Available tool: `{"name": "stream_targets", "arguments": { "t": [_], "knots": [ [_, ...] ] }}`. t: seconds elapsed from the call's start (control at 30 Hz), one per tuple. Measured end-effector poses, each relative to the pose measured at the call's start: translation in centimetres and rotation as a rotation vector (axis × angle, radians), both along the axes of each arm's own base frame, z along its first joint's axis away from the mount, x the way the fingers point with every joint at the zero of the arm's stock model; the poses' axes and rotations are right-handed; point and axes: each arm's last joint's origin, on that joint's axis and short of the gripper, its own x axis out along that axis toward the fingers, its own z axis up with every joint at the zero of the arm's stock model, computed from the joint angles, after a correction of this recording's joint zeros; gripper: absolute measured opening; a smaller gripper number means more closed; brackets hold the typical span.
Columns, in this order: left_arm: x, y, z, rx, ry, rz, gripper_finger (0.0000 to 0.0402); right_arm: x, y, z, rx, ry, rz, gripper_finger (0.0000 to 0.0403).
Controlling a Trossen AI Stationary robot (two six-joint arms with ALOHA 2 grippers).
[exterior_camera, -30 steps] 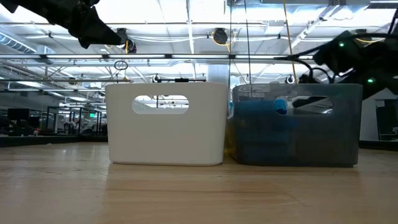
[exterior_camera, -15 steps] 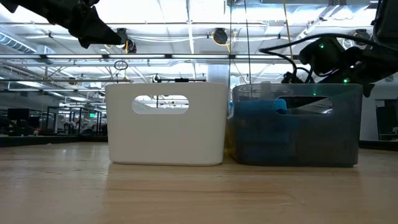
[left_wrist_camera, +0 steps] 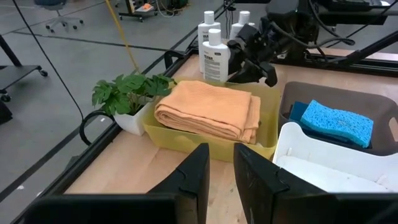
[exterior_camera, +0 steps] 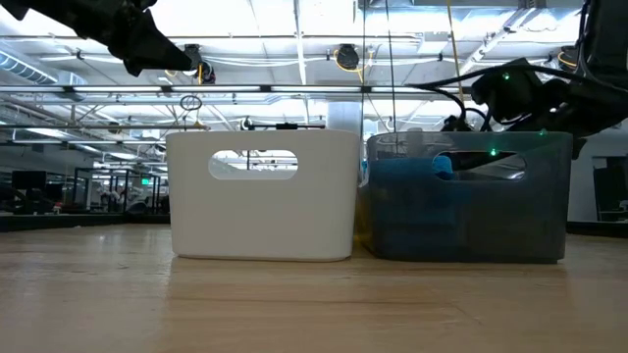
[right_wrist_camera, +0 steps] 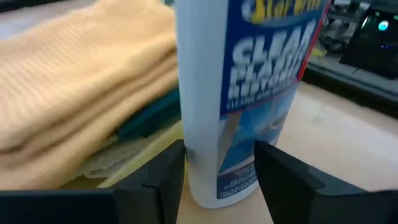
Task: Pick & Place Kitchen Items
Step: Put the left plastic restorer bottle into the white bin, then put the bottom plastic restorer bottle into the white bin
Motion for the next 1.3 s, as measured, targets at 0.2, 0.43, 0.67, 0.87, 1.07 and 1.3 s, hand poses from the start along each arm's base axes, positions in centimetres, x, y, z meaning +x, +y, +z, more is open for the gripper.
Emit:
{"name": "stream_targets", "arguments": {
  "t": [0.2, 0.43, 0.67, 0.87, 1.07, 1.3],
  "knots": [
    [0.0, 0.0, 0.0, 0.000, 0.000, 0.000, 0.0079, 0.0, 0.1, 0.9, -0.051, -0.014, 0.006, 0.0152],
    [0.0, 0.0, 0.0, 0.000, 0.000, -0.001, 0.0079, -0.2, 1.0, 2.6, -0.122, -0.024, 0.067, 0.0156],
    [0.0, 0.0, 0.0, -0.018, -0.006, 0.005, 0.0079, -0.8, 2.2, 4.2, -0.144, -0.044, 0.096, 0.0192],
    [0.0, 0.0, 0.0, -0.019, -0.006, 0.006, 0.0079, -1.8, 4.0, 5.5, -0.140, -0.048, 0.183, 0.0221],
    [0.0, 0.0, -0.1, -0.022, 0.000, 0.006, 0.0079, -3.1, 6.3, 7.9, -0.003, 0.121, 0.270, 0.0230],
    [0.0, 0.0, -0.2, -0.023, 0.010, 0.007, 0.0079, -6.3, 7.8, 8.5, 0.332, 0.318, 0.081, 0.0205]
  ]
}}
